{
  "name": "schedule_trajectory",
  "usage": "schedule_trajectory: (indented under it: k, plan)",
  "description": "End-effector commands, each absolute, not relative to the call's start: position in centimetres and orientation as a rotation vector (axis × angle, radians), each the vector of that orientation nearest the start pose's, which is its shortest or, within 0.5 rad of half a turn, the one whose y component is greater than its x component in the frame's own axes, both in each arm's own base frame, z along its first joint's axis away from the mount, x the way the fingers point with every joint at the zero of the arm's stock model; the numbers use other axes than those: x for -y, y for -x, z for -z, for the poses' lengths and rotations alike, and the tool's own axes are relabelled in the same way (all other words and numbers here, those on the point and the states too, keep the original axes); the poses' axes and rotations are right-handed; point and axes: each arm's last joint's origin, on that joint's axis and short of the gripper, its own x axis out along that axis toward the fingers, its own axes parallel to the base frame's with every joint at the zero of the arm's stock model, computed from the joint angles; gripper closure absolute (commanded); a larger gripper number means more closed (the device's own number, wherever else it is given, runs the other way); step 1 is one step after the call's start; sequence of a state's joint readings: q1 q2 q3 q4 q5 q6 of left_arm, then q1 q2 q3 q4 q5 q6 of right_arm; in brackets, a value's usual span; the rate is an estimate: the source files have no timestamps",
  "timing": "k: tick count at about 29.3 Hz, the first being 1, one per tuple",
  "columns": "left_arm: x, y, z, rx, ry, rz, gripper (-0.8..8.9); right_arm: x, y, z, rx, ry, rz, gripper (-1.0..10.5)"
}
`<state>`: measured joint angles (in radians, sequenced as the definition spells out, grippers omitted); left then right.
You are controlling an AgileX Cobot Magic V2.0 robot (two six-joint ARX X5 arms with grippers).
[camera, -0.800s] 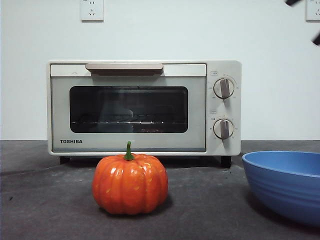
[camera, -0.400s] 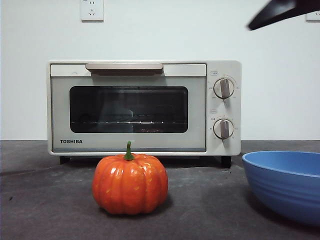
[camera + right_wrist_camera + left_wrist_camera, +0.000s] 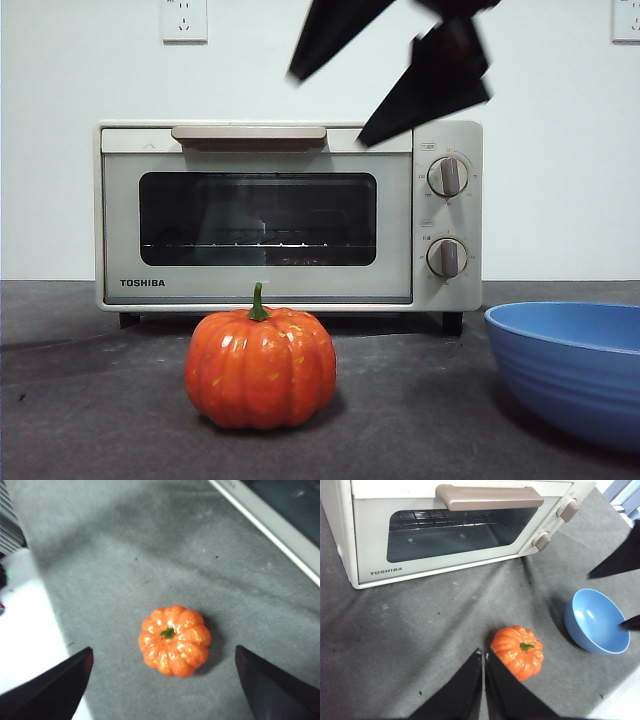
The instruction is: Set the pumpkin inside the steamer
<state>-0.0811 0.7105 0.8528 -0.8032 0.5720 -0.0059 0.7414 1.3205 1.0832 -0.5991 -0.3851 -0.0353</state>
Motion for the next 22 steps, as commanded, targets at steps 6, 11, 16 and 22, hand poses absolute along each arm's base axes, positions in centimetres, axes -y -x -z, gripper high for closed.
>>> schedule_trajectory:
  k: [6,11,16,22]
  plan:
    - [2.6,-12.5,-32.1,-0.617,0.145,0.639,7.99,-23.2,-20.0,-25.8,-0.886,0.262,-1.073,4.9]
    - [2.6,-12.5,-32.1,-0.617,0.145,0.639,7.99,-25.5,-20.4,-22.8,-0.92,0.337,-1.027,4.9]
    - [2.6,-12.5,-32.1,-0.617,0.145,0.639,7.99,-26.5,-20.7,-20.9,-0.952,0.363,-1.016,4.9]
    - [2.6,-12.5,-32.1,-0.618,0.145,0.639,7.99,-27.1,-21.1,-19.1,-0.998,0.364,-1.004,4.6]
